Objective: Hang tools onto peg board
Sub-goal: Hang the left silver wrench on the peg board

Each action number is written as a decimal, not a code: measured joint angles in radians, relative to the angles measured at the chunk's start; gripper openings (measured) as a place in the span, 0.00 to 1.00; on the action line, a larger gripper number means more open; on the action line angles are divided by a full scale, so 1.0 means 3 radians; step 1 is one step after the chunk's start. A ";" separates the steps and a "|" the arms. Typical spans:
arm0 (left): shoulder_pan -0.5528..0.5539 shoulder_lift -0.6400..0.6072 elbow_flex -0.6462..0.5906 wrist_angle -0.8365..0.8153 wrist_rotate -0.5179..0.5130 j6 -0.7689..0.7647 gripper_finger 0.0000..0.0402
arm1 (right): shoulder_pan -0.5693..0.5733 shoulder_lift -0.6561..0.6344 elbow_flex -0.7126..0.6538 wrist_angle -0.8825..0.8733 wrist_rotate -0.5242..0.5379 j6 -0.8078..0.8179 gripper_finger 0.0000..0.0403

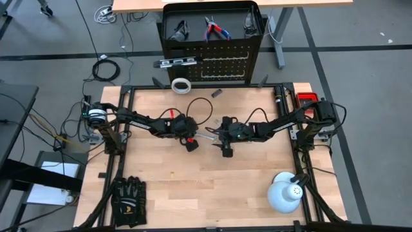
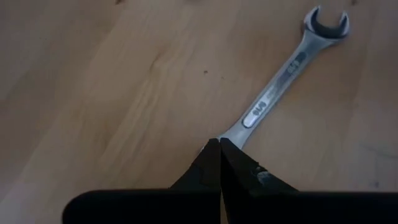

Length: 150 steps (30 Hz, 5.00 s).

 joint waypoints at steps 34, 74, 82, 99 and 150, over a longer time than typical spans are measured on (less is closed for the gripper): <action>-0.0088 0.0184 0.0005 0.0235 -0.0118 -0.0177 0.00 | -0.0040 0.0001 -0.0041 -0.0482 0.0089 -0.0648 0.66; -0.0089 0.0191 0.0001 0.0303 0.0026 -0.0094 0.00 | -0.0329 0.0004 -0.0042 -0.0316 -0.0339 -0.0631 0.39; -0.0090 0.0191 0.0001 0.0303 0.0043 -0.0086 0.00 | -0.0483 0.0003 -0.0042 -0.0450 -0.0529 -0.0334 0.62; -0.0090 0.0200 -0.0006 0.0509 0.0094 -0.0012 0.00 | -0.0491 0.0004 -0.0042 -0.0597 -0.0638 -0.0281 0.54; -0.0089 0.0189 -0.0095 0.0354 0.0143 -0.0091 0.00 | -0.0419 0.0610 -0.0046 0.0497 -0.0654 0.0193 0.57</action>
